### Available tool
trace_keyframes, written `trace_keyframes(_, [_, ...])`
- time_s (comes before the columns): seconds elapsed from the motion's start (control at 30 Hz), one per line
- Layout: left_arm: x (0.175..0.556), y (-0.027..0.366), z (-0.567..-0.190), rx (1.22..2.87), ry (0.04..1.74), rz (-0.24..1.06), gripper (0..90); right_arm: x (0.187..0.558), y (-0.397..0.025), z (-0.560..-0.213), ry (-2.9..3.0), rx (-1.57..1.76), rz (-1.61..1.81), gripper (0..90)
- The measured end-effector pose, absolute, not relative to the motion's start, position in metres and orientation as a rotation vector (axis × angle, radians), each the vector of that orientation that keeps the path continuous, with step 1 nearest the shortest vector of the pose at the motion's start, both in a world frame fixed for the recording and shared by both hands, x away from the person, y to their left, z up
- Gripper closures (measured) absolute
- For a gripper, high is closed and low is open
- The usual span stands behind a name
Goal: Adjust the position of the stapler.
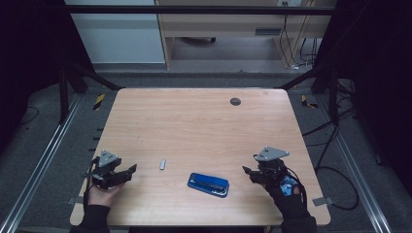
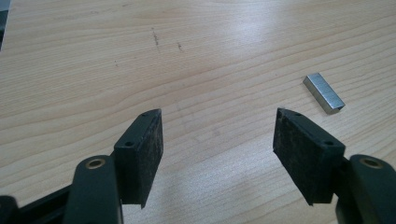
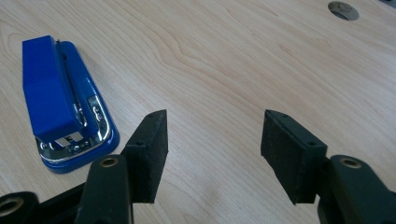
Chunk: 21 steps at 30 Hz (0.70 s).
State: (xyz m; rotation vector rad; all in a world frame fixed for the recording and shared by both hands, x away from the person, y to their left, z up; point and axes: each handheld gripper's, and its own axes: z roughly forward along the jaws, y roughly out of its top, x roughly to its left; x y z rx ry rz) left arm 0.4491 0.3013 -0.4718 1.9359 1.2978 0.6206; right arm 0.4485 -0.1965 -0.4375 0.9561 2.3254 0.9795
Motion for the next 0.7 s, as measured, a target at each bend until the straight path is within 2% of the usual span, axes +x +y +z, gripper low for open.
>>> trace_keyframes(0.27, [0.449,0.302,-0.472,1.939,1.303,0.624,33.2,0.45,-0.183,-0.425,2.31,0.915,0.945,38.7])
trace_keyframes(0.7, [0.449,0.302,-0.472,1.948,1.297,0.617,33.1,0.459,-0.159,-0.412,2.417,0.848,0.935,41.1])
